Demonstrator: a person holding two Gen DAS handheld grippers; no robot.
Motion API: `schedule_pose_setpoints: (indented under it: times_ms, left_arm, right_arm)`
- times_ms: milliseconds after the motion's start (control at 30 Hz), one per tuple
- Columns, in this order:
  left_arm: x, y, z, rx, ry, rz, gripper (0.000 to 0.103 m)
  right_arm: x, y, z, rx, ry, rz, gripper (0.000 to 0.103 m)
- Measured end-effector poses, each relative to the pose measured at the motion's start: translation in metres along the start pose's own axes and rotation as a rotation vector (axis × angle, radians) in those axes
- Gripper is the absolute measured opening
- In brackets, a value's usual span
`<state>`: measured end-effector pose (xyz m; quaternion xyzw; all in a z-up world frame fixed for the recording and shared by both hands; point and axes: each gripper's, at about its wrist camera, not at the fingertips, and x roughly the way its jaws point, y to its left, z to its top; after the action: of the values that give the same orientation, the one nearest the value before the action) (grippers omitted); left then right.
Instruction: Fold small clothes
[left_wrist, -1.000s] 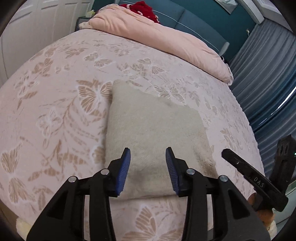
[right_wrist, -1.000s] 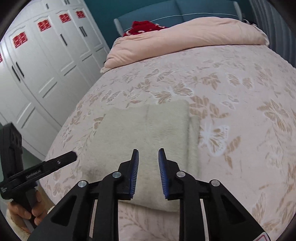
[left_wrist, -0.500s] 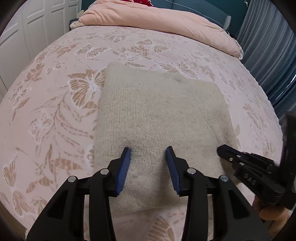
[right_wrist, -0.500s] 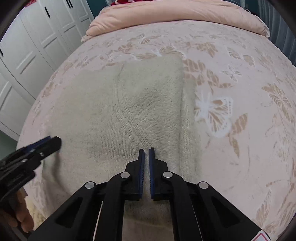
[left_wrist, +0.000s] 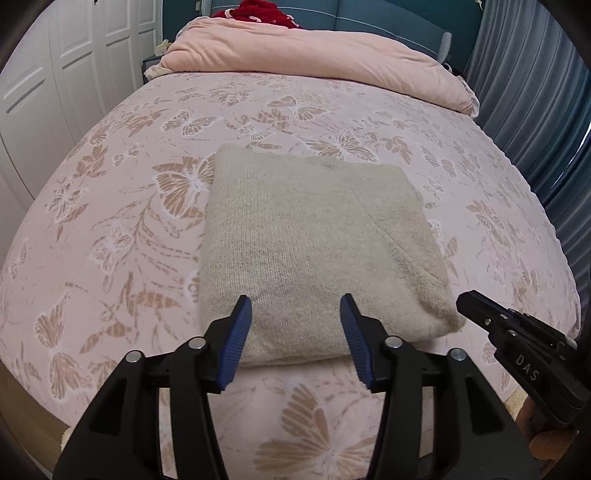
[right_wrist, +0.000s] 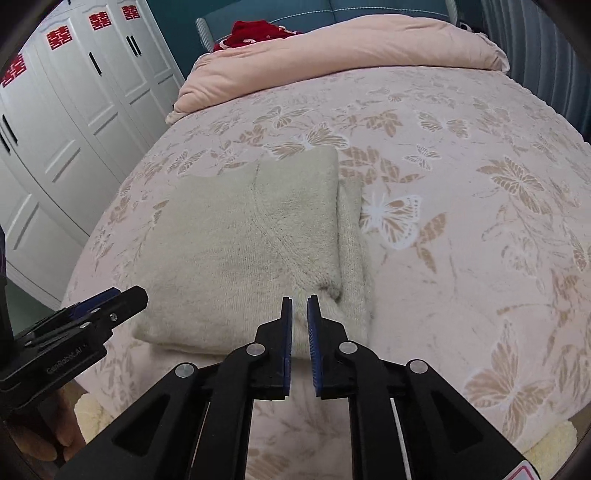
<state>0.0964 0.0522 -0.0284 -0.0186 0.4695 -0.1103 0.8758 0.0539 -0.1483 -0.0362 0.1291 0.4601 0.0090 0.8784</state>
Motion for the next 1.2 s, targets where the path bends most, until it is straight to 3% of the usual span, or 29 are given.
schedule_pose_setpoints:
  times_ms: [100, 133, 167, 233, 433, 900, 1067, 1200]
  left_arm:
    - [-0.013, -0.008, -0.01, 0.023, -0.022, 0.036, 0.072]
    - [-0.017, -0.011, -0.013, 0.032, -0.034, 0.05, 0.077]
    - [-0.021, -0.014, -0.017, 0.041, -0.046, 0.06, 0.079]
    - [-0.026, -0.018, -0.024, 0.048, -0.05, 0.069, 0.083]
    - [-0.034, -0.026, -0.046, 0.053, -0.034, 0.072, 0.083]
    - [-0.036, -0.022, -0.065, 0.05, -0.02, 0.113, 0.083]
    - [-0.035, -0.021, -0.078, 0.056, -0.031, 0.155, 0.083]
    - [-0.03, -0.021, -0.091, 0.057, -0.046, 0.18, 0.083]
  right_arm:
    - [-0.015, -0.004, -0.02, 0.023, -0.009, -0.03, 0.018]
    - [-0.02, -0.005, -0.028, 0.023, -0.017, -0.043, 0.027]
    - [-0.025, -0.005, -0.035, 0.02, -0.029, -0.058, 0.036]
    - [-0.032, -0.003, -0.047, 0.01, -0.041, -0.072, 0.042]
    - [-0.04, 0.002, -0.062, -0.011, -0.044, -0.078, 0.048]
    - [-0.048, 0.0, -0.068, 0.006, -0.054, -0.098, 0.053]
    - [-0.05, 0.003, -0.083, 0.021, -0.083, -0.147, 0.066]
    - [-0.048, 0.008, -0.095, -0.01, -0.11, -0.184, 0.07]
